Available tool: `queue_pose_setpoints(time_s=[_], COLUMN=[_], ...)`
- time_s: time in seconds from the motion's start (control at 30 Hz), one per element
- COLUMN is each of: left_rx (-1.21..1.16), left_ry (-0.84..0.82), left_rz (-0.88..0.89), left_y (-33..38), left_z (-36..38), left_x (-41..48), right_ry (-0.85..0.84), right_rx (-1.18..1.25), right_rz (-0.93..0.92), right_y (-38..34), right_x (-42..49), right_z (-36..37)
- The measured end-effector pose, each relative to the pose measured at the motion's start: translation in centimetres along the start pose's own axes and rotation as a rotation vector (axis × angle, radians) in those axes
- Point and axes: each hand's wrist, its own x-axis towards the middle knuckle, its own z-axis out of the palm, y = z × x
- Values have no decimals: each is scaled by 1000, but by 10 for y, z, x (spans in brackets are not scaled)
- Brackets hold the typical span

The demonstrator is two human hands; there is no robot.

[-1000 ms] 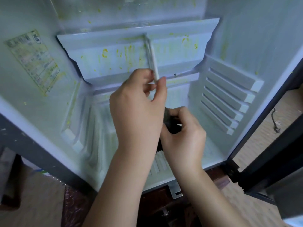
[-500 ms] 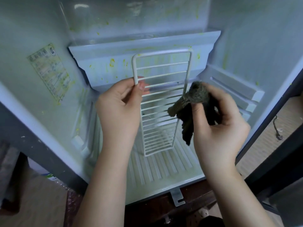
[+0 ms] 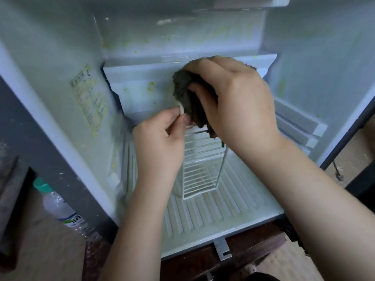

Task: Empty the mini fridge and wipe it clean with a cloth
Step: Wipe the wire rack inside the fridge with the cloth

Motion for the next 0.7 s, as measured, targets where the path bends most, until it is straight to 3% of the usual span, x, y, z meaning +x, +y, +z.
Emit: queue_pose_setpoints(time_s=[0.2, 0.3, 0.4, 0.5, 0.6, 0.7], left_rx=[-28, 11, 6, -1, 9, -9], left_ry=[5, 36, 45, 35, 15, 12], left_rz=[-50, -37, -40, -33, -27, -25], left_y=[7, 8, 7, 8, 7, 6], left_z=[2, 2, 2, 3, 2, 1], left_x=[-1, -1, -1, -1, 1, 1], right_ry=[-75, -23, 134, 243, 176, 89], right_rx=[53, 103, 225, 317, 289, 321], right_rz=[302, 465, 629, 600, 567, 668], right_y=[50, 57, 56, 45, 39, 48], right_x=[-8, -19, -31, -28, -22, -38], right_z=[-25, -25, -24, -22, -11, 8])
